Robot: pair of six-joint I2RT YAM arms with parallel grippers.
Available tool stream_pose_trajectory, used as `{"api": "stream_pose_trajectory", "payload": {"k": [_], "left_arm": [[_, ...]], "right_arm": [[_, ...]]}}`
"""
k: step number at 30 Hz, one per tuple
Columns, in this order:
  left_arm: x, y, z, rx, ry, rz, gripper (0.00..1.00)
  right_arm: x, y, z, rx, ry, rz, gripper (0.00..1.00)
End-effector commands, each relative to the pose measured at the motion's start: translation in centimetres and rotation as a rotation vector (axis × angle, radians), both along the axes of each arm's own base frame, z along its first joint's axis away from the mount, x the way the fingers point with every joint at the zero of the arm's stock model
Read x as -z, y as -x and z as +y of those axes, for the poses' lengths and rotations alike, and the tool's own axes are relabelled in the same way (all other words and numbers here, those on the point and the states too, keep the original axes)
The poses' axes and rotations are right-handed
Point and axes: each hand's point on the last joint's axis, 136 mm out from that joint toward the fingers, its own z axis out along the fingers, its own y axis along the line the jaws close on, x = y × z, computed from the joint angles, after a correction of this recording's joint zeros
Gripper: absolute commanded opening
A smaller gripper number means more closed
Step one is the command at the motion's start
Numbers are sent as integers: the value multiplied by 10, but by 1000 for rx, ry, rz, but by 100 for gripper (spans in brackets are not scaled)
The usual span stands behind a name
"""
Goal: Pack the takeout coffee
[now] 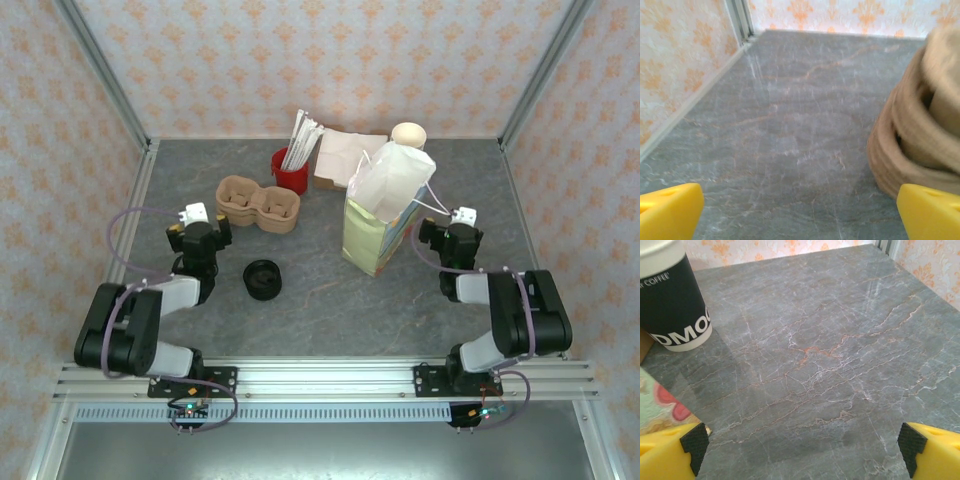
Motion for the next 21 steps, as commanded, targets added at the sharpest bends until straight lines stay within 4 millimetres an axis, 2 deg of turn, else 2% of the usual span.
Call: {"api": "stream_pose_trajectory", "payload": {"k": [1, 6, 10, 15, 17, 21], "left_arm": [[-41, 8, 10, -71, -21, -48, 100], [-99, 33, 26, -183, -18, -83, 100], [-143, 53, 37, -290, 73, -127, 100], [-175, 63, 34, -315, 180, -79, 100], [-182, 61, 27, -283, 208, -46, 100], [-191, 55, 7, -169, 275, -15, 100]], "right_arm": [[-29, 9, -9, 52, -11, -83, 99], [-66, 31, -34, 206, 2, -107, 99], [-91, 48, -57, 364, -44, -82, 99], [-117, 53, -79, 536, -208, -6, 99], [-130, 47, -74, 536, -278, 27, 99], [-150, 28, -50, 474, -463, 76, 99]]}}
